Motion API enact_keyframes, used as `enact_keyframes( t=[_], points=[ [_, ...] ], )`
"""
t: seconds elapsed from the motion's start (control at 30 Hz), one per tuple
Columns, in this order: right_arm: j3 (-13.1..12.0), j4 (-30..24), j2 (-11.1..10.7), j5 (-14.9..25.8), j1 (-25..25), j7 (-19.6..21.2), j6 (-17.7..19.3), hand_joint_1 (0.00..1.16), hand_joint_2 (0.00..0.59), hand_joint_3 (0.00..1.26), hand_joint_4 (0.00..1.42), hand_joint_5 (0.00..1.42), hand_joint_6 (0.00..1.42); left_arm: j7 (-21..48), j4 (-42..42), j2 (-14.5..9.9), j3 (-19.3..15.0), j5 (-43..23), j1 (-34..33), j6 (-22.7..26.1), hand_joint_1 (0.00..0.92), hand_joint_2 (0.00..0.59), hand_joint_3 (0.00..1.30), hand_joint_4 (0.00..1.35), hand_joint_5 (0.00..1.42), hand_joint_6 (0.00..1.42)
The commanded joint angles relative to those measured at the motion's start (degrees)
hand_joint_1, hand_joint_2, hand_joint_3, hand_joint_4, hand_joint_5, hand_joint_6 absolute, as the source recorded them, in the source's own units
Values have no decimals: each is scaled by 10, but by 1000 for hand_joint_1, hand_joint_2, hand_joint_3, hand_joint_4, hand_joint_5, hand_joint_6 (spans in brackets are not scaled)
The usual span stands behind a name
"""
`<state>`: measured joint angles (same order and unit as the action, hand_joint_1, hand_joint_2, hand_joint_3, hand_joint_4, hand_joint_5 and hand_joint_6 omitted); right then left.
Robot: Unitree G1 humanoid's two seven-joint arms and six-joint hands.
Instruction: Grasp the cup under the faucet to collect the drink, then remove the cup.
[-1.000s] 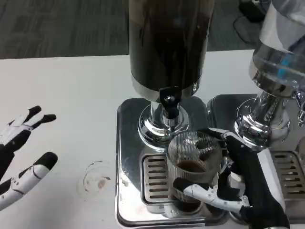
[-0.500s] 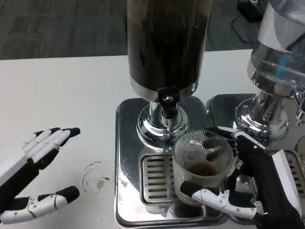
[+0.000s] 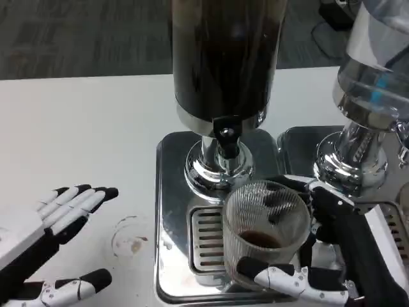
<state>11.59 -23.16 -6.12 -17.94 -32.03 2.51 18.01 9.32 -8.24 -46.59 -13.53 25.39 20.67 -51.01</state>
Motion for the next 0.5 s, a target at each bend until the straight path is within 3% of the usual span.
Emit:
enact_keyframes(
  t=[0.03, 0.5],
  points=[
    [-1, -37, 0, 17, -13, -4, 8, 1023, 129, 546, 627, 855, 1194, -1, 10, -10, -12, 5, 16, 0, 0, 237, 0, 0, 0, 0],
    [-2, -87, -7, 44, -39, -37, -27, 1012, 128, 554, 635, 872, 1220, -10, 54, 18, -23, 10, 49, 26, 0, 261, 0, 0, 0, 0]
  ],
)
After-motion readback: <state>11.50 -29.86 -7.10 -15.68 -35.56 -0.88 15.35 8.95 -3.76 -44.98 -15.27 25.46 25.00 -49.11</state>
